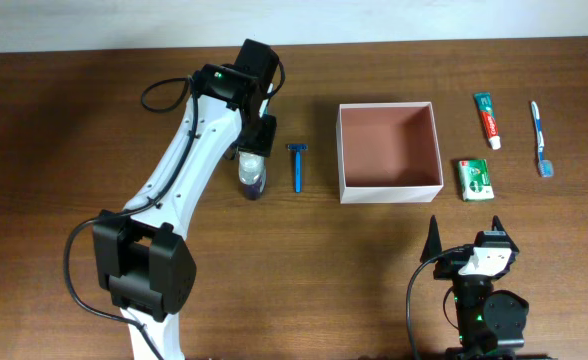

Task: Pack container
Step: 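Lower the left gripper and close it around the soap bottle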

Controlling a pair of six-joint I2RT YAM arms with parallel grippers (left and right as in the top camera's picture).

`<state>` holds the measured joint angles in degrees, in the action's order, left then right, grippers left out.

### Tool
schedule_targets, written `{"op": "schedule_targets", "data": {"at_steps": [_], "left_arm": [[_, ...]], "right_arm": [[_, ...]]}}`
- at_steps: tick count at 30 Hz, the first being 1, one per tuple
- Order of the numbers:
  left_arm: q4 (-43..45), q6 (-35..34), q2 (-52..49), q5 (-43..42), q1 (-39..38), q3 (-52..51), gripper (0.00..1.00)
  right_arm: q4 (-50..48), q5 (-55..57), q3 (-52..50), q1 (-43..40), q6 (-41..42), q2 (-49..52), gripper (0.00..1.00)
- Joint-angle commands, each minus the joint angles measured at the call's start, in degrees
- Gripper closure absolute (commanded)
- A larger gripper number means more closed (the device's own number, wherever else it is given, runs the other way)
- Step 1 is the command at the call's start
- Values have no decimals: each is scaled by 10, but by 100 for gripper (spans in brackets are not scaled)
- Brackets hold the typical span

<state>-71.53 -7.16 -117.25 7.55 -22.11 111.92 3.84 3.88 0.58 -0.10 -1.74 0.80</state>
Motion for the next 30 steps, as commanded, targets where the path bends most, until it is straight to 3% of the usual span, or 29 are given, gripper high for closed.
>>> {"op": "schedule_targets", "data": {"at_steps": [1, 30], "left_arm": [[1, -1, -1, -15, 1, 7, 40], [-10, -1, -2, -28, 1, -5, 40]], "right_arm": [[3, 11, -3, 5, 0, -4, 1], [3, 11, -3, 5, 0, -4, 1]]}}
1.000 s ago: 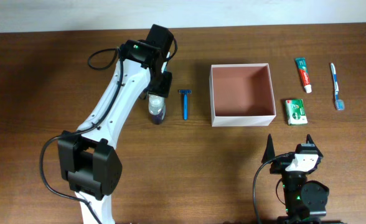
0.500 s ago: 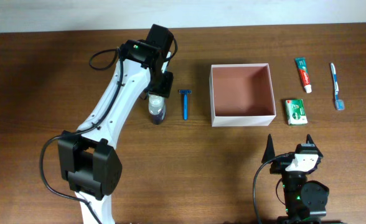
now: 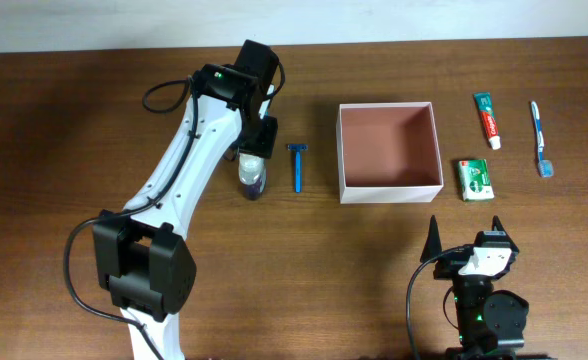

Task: Pack container
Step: 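Lower the left gripper and close it around the soap bottle, then lift the soap bottle and carry it over the pink box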

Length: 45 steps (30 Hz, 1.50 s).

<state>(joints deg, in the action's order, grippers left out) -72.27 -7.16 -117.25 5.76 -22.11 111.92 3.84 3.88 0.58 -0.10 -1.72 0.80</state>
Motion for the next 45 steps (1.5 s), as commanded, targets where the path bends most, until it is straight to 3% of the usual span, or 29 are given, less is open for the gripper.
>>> {"op": "schedule_targets", "data": {"at_steps": [1, 12, 17, 33, 40, 45], "left_arm": [[-2, -1, -2, -10, 1, -10, 40], [4, -1, -2, -10, 1, -24, 41], [13, -1, -2, -10, 1, -24, 57], [-8, -1, -2, -10, 1, -21, 72], [-27, -1, -2, -10, 1, 50, 74], [-34, -1, -2, -10, 1, 118, 82]], "right_arm": [[3, 11, -3, 5, 0, -4, 1], [3, 11, -3, 5, 0, -4, 1], [3, 11, -3, 5, 0, -4, 1], [3, 11, -3, 5, 0, -4, 2], [3, 11, -3, 5, 0, -4, 1], [3, 11, -3, 5, 0, -4, 1]]}}
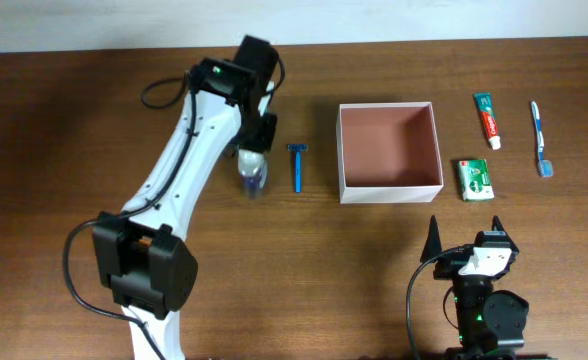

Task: Pack container
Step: 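Lift the soap bottle and carry it over the pink box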

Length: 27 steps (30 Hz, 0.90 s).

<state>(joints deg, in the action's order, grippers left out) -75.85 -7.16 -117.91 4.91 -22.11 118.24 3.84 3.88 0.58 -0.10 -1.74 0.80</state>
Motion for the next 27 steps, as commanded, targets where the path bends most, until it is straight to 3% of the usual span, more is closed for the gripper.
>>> {"op": "schedule_targets", "data": {"at_steps": [1, 15, 27], "left_arm": [[1, -1, 5, -2, 1, 64, 84], [37, -31, 5, -96, -23, 283, 84], [163, -37, -14, -111, -152, 297, 84]], "right_arm": [[3, 11, -3, 5, 0, -4, 1], [3, 11, -3, 5, 0, -4, 1], [3, 11, -3, 5, 0, -4, 1]]}}
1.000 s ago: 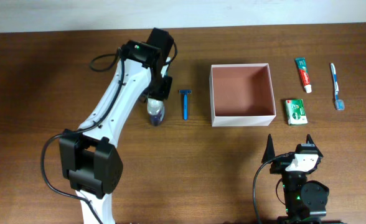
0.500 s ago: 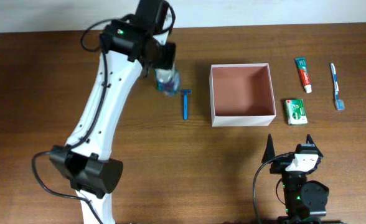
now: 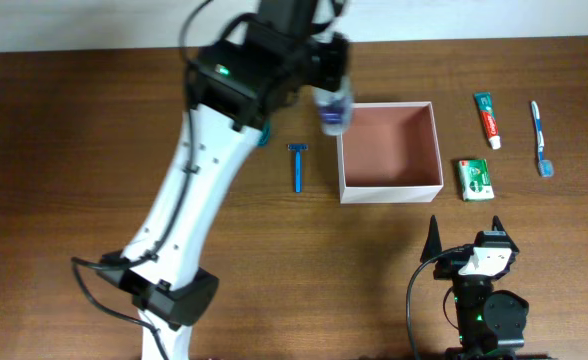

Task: Pack container
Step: 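Lift the soap bottle and carry it over the pink box, then lower the soap bottle into the box and open the left gripper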

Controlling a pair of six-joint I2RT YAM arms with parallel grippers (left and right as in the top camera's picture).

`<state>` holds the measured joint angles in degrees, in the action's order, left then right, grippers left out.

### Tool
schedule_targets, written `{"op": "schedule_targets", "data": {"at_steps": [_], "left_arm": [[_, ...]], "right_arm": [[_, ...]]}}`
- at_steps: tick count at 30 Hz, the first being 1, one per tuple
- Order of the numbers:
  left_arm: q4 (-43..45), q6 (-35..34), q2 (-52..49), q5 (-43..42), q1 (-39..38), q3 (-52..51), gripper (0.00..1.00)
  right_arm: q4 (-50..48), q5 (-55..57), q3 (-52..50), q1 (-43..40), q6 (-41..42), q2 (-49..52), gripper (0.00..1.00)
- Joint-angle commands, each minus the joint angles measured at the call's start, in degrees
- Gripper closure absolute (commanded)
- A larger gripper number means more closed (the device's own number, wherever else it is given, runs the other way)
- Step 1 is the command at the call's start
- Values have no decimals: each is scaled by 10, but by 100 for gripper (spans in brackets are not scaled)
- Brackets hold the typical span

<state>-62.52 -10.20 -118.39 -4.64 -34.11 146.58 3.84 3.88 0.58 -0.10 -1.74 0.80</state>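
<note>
A white box with a reddish-brown inside (image 3: 391, 189) stands open on the table. My left gripper (image 3: 331, 92) is raised high, shut on a small clear bottle with a purple-blue base (image 3: 333, 116), which hangs over the box's left wall. My right gripper (image 3: 466, 232) rests near the front edge, below the box, its fingers spread with nothing between them.
A blue razor (image 3: 297, 166) lies left of the box. To the right of the box are a green soap packet (image 3: 475, 178), a toothpaste tube (image 3: 487, 118) and a blue toothbrush (image 3: 540, 138). The left arm reaches across the table's left half.
My left gripper has risen and moved right with the bottle, from left of the razor to above the box's left wall. The right arm has not moved.
My left gripper was down at the bottle standing left of the razor, and stayed there at the second moment. Then the bottle looked slightly shifted in its grip. Now the bottle is held high at the box's left wall.
</note>
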Motion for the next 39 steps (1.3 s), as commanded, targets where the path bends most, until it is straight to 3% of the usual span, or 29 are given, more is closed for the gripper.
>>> {"op": "schedule_targets", "data": {"at_steps": [1, 17, 26, 39], "left_arm": [[38, -7, -16, -16, -41, 13, 84], [79, -7, -158, 5, -74, 13, 83], [76, -8, -167, 60, -74, 13, 83], [67, -9, -167, 62, -74, 12, 83]], "right_arm": [[3, 11, -3, 5, 0, -4, 1], [3, 11, -3, 5, 0, -4, 1], [3, 11, -3, 5, 0, -4, 1], [3, 11, -3, 5, 0, -4, 1]]}}
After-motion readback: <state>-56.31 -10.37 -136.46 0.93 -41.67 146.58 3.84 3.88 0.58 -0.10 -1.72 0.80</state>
